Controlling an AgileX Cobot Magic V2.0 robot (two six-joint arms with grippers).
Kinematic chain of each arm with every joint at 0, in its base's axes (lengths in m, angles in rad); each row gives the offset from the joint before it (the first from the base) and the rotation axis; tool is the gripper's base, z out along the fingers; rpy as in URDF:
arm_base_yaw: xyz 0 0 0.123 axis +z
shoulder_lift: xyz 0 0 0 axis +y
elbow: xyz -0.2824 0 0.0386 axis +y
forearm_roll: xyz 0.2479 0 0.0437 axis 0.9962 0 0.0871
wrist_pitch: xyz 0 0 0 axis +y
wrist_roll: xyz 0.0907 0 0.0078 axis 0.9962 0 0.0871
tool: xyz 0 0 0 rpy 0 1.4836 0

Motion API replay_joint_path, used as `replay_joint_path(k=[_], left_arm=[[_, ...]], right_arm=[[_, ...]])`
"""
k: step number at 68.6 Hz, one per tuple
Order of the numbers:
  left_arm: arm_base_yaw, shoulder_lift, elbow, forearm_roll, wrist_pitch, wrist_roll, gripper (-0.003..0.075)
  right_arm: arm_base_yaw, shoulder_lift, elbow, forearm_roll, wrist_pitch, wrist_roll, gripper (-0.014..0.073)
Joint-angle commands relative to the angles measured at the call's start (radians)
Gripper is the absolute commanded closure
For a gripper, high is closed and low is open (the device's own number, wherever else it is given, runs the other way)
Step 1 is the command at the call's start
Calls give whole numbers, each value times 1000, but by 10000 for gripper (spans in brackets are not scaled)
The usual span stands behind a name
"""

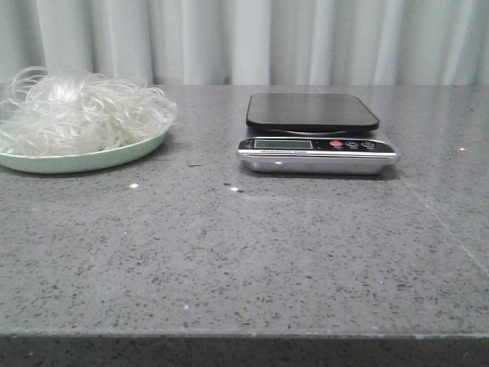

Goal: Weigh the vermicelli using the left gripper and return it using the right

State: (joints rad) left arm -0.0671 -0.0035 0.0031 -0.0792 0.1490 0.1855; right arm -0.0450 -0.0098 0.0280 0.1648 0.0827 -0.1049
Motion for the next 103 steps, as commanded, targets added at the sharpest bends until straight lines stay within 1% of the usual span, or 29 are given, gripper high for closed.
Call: replay_joint_path(k=[1, 76, 82, 87, 93, 98, 100, 103], left_arm=[[3, -20, 7, -4, -78, -10, 584], [3, -20, 7, -6, -85, -10, 584], [3, -20, 7, -6, -125, -10, 584], [3, -20, 7, -8, -191, -10, 584], [3, -20, 7, -8, -304, -10, 584], [3, -20, 4, -12, -433, -10, 584], [3, -20, -2, -31, -485, -10, 584], [3, -19, -21, -77, -524, -10, 584]], right_arm=[[2, -17, -8, -10, -83, 3, 443], [2, -17, -8, -10, -83, 3, 443], [2, -17, -8, -10, -83, 3, 443], [2, -17, -8, -10, -83, 3, 443], [2, -17, -8, -10, -83, 3, 443], [2, -17, -8, -10, -83, 3, 443], [2, -17, -8, -10, -83, 3, 443], [2, -17, -8, -10, -83, 3, 443]])
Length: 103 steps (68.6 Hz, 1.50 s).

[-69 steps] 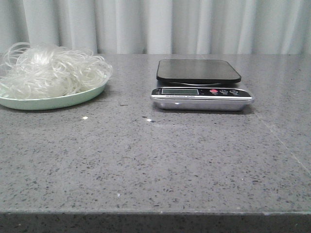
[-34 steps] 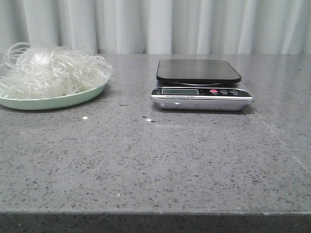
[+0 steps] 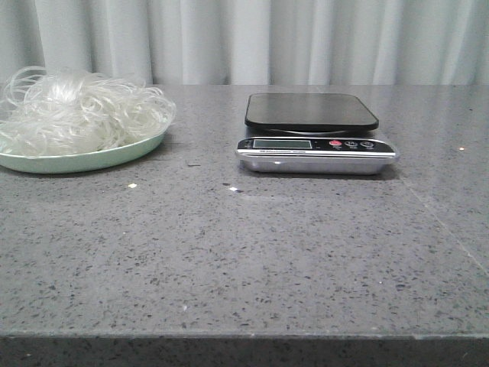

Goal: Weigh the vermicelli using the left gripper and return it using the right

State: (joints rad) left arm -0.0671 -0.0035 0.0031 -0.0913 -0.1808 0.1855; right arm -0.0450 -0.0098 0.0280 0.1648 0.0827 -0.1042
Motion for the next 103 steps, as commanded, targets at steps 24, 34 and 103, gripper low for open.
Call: replay_joint_path(k=[24, 34, 103], left_arm=[[3, 272, -672, -72, 222, -10, 582], [3, 472, -930, -83, 448, -10, 555], [-149, 1467, -1404, -317, 1009, 80, 120]], right_arm=[[2, -17, -8, -10, -83, 2, 443], [2, -17, -8, -10, -83, 2, 443], [2, -17, -8, -10, -83, 2, 443]])
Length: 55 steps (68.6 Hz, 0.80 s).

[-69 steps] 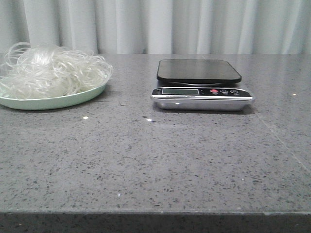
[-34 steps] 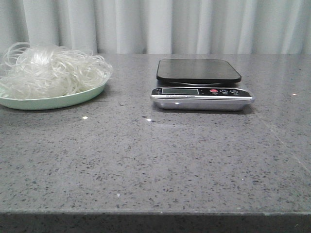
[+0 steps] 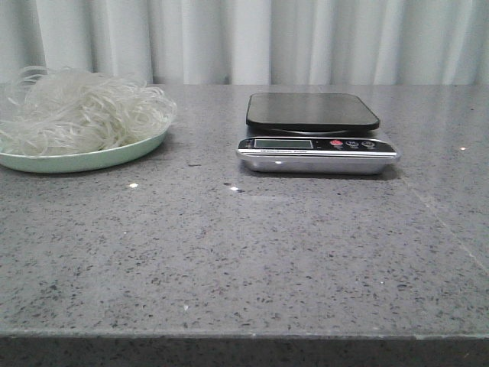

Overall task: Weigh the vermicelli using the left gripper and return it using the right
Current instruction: 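Lower the left gripper into the vermicelli on the green plate and grasp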

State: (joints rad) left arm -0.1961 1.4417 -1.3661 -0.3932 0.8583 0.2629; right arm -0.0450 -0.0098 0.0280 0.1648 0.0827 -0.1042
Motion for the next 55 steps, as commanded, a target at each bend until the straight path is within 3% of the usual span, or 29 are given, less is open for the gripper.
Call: replay_joint_path(k=[1, 44, 55], left_arm=[[-25, 40, -35, -8, -25, 2, 120], [-32, 244, -35, 71, 39, 2, 125], [-32, 253, -35, 71, 63, 2, 239]], right_arm=[[2, -17, -8, -10, -83, 2, 443], [2, -17, -8, -10, -83, 2, 443], [2, -17, -8, -10, -83, 2, 443]])
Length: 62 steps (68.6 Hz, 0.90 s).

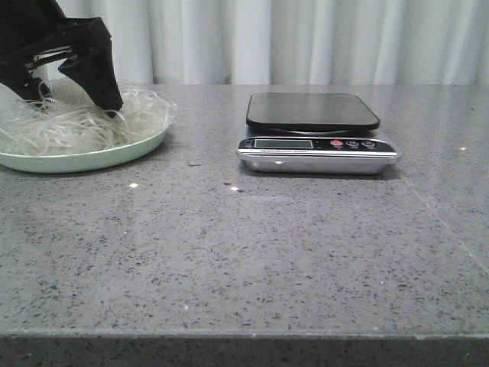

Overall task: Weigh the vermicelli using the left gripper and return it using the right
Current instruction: 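Lower the left gripper into the vermicelli on the green plate and grasp, then lift the vermicelli with the left gripper and carry it over the scale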

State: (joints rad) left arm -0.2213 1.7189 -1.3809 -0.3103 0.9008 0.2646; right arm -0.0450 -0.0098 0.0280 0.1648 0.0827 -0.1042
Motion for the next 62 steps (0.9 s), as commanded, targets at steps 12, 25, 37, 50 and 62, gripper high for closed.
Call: replay_joint_path(k=[12, 25, 37, 50, 62], left_arm=[[-6, -24, -32, -12, 23, 1, 469], [-6, -27, -59, 5, 33, 1, 577], [-6, -49, -130, 34, 62, 1, 577], [-9, -86, -259, 26, 82, 1, 577], [-56, -93, -416, 21, 97, 1, 577]], right_arm=[[2, -17, -8, -10, -83, 2, 443], [2, -17, -8, -10, -83, 2, 443], [2, -17, -8, -10, -83, 2, 443], [2, -17, -8, -10, -83, 2, 443], [2, -17, -8, -10, -83, 2, 443]])
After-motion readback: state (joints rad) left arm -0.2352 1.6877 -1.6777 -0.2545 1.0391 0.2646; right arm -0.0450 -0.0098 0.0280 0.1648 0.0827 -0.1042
